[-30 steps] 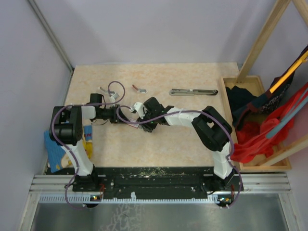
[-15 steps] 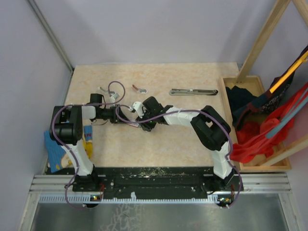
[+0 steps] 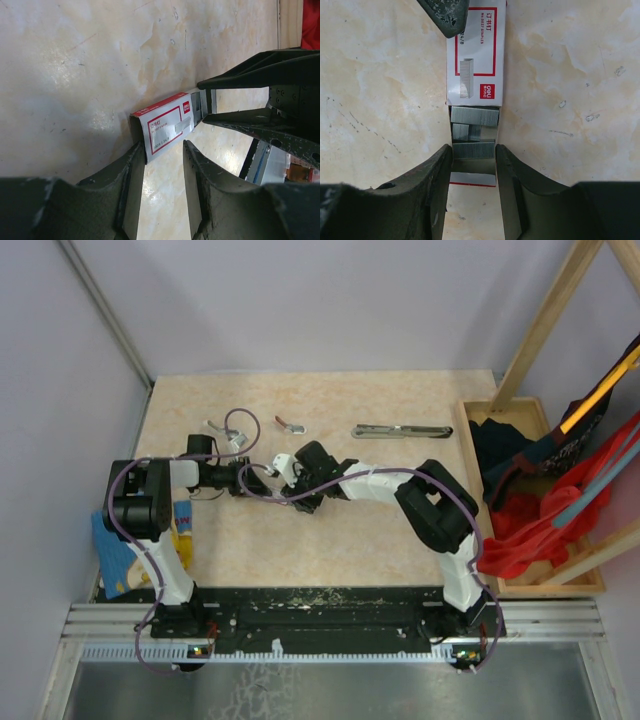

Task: Unload the staples from the stapler
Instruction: Close the staple box at the center of the board.

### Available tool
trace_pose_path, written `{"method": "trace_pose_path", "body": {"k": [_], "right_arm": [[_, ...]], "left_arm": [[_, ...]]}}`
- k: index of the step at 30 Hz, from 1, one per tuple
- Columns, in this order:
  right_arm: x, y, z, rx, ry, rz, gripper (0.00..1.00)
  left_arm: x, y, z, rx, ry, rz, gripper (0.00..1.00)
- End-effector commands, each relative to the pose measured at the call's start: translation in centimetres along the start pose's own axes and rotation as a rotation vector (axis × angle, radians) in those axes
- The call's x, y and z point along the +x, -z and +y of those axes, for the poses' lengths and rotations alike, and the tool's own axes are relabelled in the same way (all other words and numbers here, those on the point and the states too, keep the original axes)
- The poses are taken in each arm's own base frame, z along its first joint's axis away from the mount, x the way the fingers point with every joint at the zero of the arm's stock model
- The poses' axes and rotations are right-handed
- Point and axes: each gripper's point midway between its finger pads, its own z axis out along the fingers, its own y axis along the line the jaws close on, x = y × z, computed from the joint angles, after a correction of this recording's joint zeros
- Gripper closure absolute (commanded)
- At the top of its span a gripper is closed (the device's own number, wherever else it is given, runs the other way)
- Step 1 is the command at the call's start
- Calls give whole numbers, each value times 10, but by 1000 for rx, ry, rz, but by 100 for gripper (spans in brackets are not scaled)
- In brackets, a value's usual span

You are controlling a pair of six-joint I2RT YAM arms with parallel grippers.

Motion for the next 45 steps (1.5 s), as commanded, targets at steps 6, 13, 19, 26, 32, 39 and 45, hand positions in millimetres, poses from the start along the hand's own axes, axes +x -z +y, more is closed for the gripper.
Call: {"method": "trace_pose_path", "body": {"k": [6,13,19,26,32,39,45], "right_arm": [[-5,-13,0,4,36,-9,60],[-10,-18,-2,12,11,-20,60],[-18,-13,-5,19,31,-29,59],[-29,1,-10,43,64,-55,56],[-40,14,-13,30,59,-87,46],[-55,32,-17,25,34,-129,30],[-56,41,-22,-7,-24,-149,27]], "left_arm": [[9,-3,11,-21,20,16,55],[10,-4,9,0,23,18,54],[1,1,9,-16,2,1,44],[-19,16,13,-48,-38,-48,28],[-27,26,9,-24,-67,-78,23],[-23,25,3,29,-58,-70,18],[-25,28,-7,113,-57,-92,9]]}}
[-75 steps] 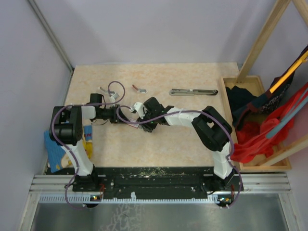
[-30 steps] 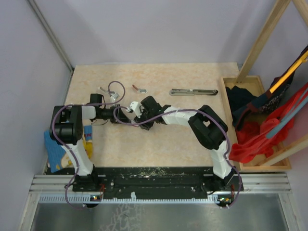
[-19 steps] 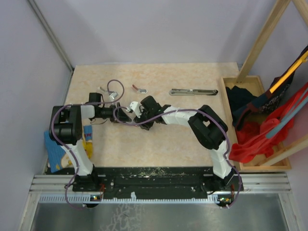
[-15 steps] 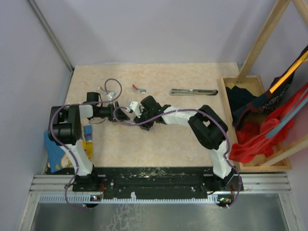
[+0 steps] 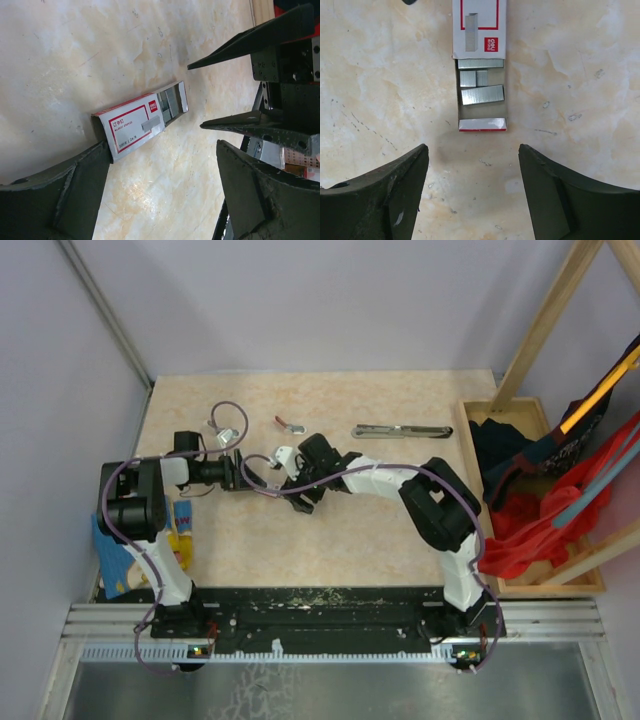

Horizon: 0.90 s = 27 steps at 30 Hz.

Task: Unload the staples from the stapler
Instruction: Close the staple box at the center of the board.

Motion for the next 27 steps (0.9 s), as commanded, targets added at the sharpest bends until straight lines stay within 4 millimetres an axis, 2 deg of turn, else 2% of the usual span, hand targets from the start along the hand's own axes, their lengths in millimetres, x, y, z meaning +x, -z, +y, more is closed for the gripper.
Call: {"method": "trace_pose_path", "body": {"k": [1,5,9,15,18,19,21,27], "right_arm": [[-49,35,-12,-4,-28,-141,27],[-46,41,-15,-16,-60,-146,27],[-43,44,-17,-5,-64,-143,26],[-37,47,-15,-1,-87,-134,27],[-31,47,-18,37,-110,-138,33],[-21,45,-25,90,-142,-133,44],[-14,42,-29,121,-160,-119,49],[0,29,-38,169,-204,-82,53]], "left_arm": [[-6,4,-8,60,-30,-25,8],[-15,8,-14,63,-55,-57,6],[-23,13,-3,-53,-69,-84,1],[-21,15,12,-154,-53,-75,0],[-20,16,17,-177,-47,-72,1],[-17,14,20,-181,-29,-60,5],[-13,12,21,-177,-24,-52,8],[-4,5,22,-151,2,-27,18]]}}
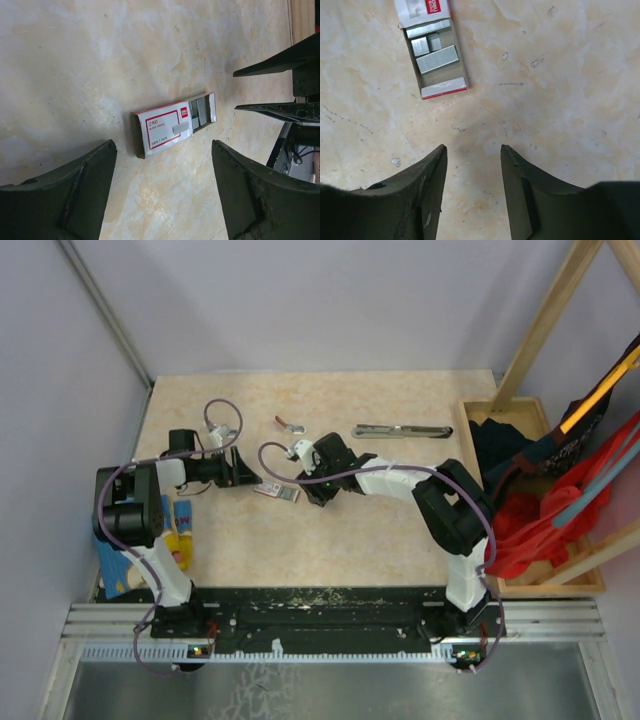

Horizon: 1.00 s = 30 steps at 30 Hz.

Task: Unload the staples from the stapler
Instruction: Close the staple box at the center of the board.

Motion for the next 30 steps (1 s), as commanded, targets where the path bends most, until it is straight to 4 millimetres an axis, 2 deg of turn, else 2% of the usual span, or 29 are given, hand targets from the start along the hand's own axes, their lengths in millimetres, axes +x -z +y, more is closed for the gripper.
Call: {"method": "trace_pose_path", "body": {"k": [1,9,16,22,30], "right_arm": [[-23,-1,-15,72,-31,-81,53],[-19,-19,-16,65,-72,-47,58],[-15,-33,-8,58,-79,-22,62],[-15,-42,-1,63,-68,-9,64],[-17,-49,-2,75,-99,-8,64]], "left_arm": [[12,-7,3,10,28,31,19],[19,-12,3,28,42,50,28],[26,-18,2,45,55,69,37],[30,-22,0,54,55,84,38],[39,-26,-8,83,62,107,38]]}}
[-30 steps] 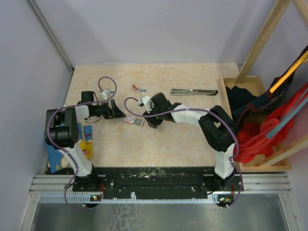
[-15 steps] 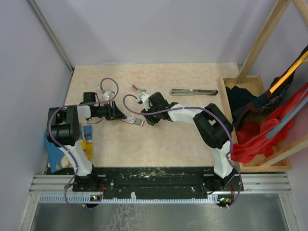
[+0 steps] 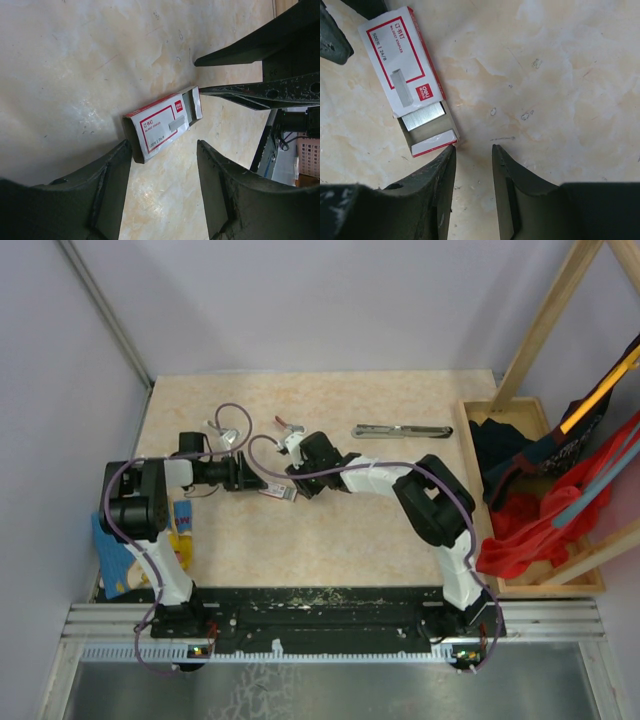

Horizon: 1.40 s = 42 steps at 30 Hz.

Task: Unload the staples from the stapler
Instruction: Close the staple box at the center of the board.

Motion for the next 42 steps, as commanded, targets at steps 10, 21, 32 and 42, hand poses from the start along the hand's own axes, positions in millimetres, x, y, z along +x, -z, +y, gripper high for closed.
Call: {"method": "trace_pose_path", "body": {"k": [10,21,32,42], "right_arm": [[6,-20,10,-26,-49,43,65],[1,-8,0,9,-52,37,64],[-12,41,-34,27,-40,-5,61],[-18,97,-62,33,-6,-76,47]], "left_arm": [[25,-14,-5,33,43,73,36],[32,-21,-15,67,33,106,34],[33,-28,-26,108,18,125,31],[27,-47,-34,96,-31,143,28]]}}
